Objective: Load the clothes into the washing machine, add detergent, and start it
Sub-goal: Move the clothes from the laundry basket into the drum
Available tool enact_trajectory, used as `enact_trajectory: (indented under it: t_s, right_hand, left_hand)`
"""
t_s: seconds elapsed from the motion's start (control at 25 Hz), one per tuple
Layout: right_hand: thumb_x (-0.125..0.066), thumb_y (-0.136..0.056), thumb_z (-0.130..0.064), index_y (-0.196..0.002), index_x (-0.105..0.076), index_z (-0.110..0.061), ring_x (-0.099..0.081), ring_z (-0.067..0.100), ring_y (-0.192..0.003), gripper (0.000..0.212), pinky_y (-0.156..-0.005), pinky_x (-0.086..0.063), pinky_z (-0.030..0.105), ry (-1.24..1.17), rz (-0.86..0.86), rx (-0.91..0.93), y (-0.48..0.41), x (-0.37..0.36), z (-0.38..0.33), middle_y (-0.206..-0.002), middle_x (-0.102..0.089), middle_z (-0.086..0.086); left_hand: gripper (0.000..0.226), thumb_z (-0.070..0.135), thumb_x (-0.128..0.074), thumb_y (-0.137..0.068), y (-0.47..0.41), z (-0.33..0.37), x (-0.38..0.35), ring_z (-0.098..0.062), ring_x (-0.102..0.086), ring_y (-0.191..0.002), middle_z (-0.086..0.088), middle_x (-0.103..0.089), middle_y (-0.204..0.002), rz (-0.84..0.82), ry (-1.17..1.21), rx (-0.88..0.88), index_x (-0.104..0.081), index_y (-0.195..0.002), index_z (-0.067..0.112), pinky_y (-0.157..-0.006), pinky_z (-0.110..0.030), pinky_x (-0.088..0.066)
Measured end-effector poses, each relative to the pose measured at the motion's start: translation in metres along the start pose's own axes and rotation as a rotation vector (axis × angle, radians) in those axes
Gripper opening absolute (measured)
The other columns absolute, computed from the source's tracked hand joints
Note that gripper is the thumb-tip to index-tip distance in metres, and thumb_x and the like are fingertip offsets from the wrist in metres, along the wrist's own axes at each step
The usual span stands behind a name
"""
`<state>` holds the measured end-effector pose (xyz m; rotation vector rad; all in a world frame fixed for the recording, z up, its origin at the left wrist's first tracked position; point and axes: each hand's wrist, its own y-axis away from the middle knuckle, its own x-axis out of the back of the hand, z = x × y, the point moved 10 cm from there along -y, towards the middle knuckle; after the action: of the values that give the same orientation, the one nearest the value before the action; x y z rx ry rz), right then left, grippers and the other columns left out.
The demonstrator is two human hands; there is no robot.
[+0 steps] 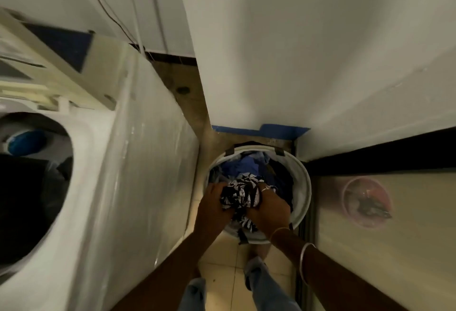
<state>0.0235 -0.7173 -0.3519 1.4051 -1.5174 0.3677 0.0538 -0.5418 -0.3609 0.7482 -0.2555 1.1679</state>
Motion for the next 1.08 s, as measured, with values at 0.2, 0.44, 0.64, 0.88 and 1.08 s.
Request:
enact_trajectory:
  t_s: [0.2, 0.44, 0.64, 0.88, 1.08]
  right_hand:
    - [-0.058, -0.073, -0.049, -0.112, -0.068, -0.029, -0.069, 0.022, -0.099, 0.045, -0.087, -0.054, 0.036, -0.343, 0.252, 0.184, 0.048, 0.119, -0.135, -0.102, -0.075, -0.002]
    - [-0.067, -0.076, -0.031, -0.097, -0.070, -0.014, -0.070, 0.016, -0.081, 0.027, -0.071, -0.057, 0.042, -0.636, 0.316, 0.574, 0.114, 0.215, -0.338, -0.086, -0.073, 0.000]
    - [-0.069, -0.081, -0.026, -0.102, -0.069, -0.008, -0.069, 0.014, -0.088, 0.027, -0.078, -0.056, 0.032, -0.754, 0.321, 0.802, 0.176, 0.219, -0.503, -0.093, -0.073, 0.003]
    - [-0.066, -0.082, -0.033, -0.110, -0.062, -0.024, -0.065, 0.008, -0.096, 0.029, -0.086, -0.055, 0.029, -0.610, 0.158, 0.799, 0.187, 0.120, -0.605, -0.102, -0.070, -0.008]
    - [-0.061, -0.085, -0.040, -0.150, -0.032, -0.018, -0.058, 0.027, -0.122, 0.075, -0.101, -0.048, 0.038, -0.009, -0.183, 0.540, 0.137, 0.004, -0.564, -0.133, -0.060, 0.007]
  left_hand:
    - [0.046, 0.026, -0.083, -0.070, 0.073, 0.094, 0.142, -0.004, -0.063, -0.094, 0.011, -0.062, -0.101, 0.357, 0.312, -0.083, -0.056, -0.106, 0.031, -0.079, -0.034, -0.056]
    - [0.048, 0.021, -0.082, -0.073, 0.170, 0.168, 0.337, -0.005, -0.063, -0.102, 0.010, -0.063, -0.107, 0.642, 0.521, -0.225, -0.055, -0.111, 0.026, -0.086, -0.028, -0.054]
    - [0.049, 0.015, -0.082, -0.071, 0.232, 0.159, 0.503, -0.009, -0.063, -0.098, 0.005, -0.063, -0.105, 0.859, 0.378, -0.338, -0.055, -0.111, 0.022, -0.082, -0.025, -0.052]
    - [0.056, 0.025, -0.079, -0.073, 0.230, 0.064, 0.589, -0.007, -0.060, -0.106, 0.008, -0.064, -0.114, 0.894, 0.179, -0.149, -0.052, -0.122, 0.027, -0.090, -0.028, -0.050]
    - [0.088, 0.046, -0.072, -0.076, 0.173, -0.042, 0.539, -0.026, -0.045, -0.134, -0.011, -0.044, -0.147, 0.408, -0.058, 0.147, -0.033, -0.149, 0.019, -0.108, -0.033, -0.036]
